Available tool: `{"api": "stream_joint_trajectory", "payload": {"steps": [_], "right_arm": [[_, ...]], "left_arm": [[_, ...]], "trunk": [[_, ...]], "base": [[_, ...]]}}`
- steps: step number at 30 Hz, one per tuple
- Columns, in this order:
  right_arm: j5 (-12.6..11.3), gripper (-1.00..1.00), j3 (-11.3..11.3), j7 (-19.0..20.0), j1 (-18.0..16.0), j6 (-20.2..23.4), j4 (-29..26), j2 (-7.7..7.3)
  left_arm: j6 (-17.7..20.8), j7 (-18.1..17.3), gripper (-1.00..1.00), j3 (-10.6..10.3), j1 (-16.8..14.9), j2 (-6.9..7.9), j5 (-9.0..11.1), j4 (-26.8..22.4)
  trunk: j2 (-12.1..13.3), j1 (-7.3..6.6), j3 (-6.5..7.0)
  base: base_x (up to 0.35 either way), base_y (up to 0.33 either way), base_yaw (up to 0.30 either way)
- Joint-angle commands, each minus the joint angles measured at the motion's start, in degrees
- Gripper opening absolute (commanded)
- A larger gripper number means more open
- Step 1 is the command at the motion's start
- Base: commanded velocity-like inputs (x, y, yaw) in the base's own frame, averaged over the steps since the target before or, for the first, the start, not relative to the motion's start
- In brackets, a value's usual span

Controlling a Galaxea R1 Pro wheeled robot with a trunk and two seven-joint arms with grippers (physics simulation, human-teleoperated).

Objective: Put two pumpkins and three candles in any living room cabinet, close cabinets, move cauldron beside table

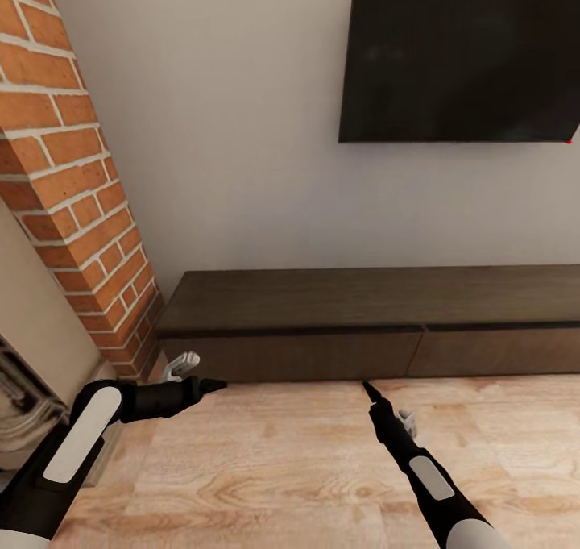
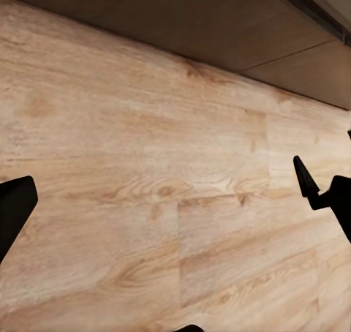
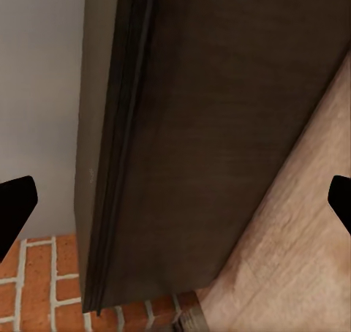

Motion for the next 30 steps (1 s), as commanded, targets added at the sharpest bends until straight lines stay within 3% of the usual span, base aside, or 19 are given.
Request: {"api": "stream_joint_trajectory", "payload": {"steps": [1, 8, 11, 18, 24, 30], "right_arm": [[-0.5, 1.0, -0.3, 0.2, -0.1, 0.3, 0.0, 0.16], [-1.1, 1.0, -0.6, 0.4, -0.1, -2.7, 0.0, 0.74], [-1.6, 1.0, -1.2, 3.2, -0.1, -2.7, 0.3, 0.76], [-3.6, 1.0, -2.2, 9.9, 0.1, 7.2, 0.3, 0.01], [-3.6, 1.0, -3.6, 15.1, 0.3, 7.4, 0.1, 0.26], [-3.5, 1.0, -4.3, 16.1, 0.3, 7.1, 0.2, 0.46]], "left_arm": [[0.1, 0.6, 1.0, -0.1, 0.0, 0.04, 0.6, 0.0], [0.1, 0.6, 1.0, -0.8, 0.0, -0.01, 0.6, -0.1], [0.1, 0.6, 1.0, -1.1, 0.0, 0.03, 0.6, -0.3], [0.1, 0.6, 1.0, -1.1, 0.0, 0.03, 0.7, -0.3], [0.1, 0.6, 1.0, -1.1, 0.0, 0.02, 0.6, -0.3], [0.1, 0.6, 1.0, -1.0, 0.0, -0.05, 0.6, -0.3]], "trunk": [[-0.4, 0.22, -0.23], [-3.2, 1.75, -1.49], [-4.4, 2.41, -2.03], [-7.3, 3.95, -3.29], [-9.7, 5.27, -4.36], [-12.1, 6.59, -5.44]], "base": [[0.0, 0.0, 0.0], [0.0, 0.0, 0.0], [0.0, 0.0, 0.0], [0.0, 0.0, 0.0], [0.0, 0.0, 0.0], [0.0, 0.0, 0.0]]}}
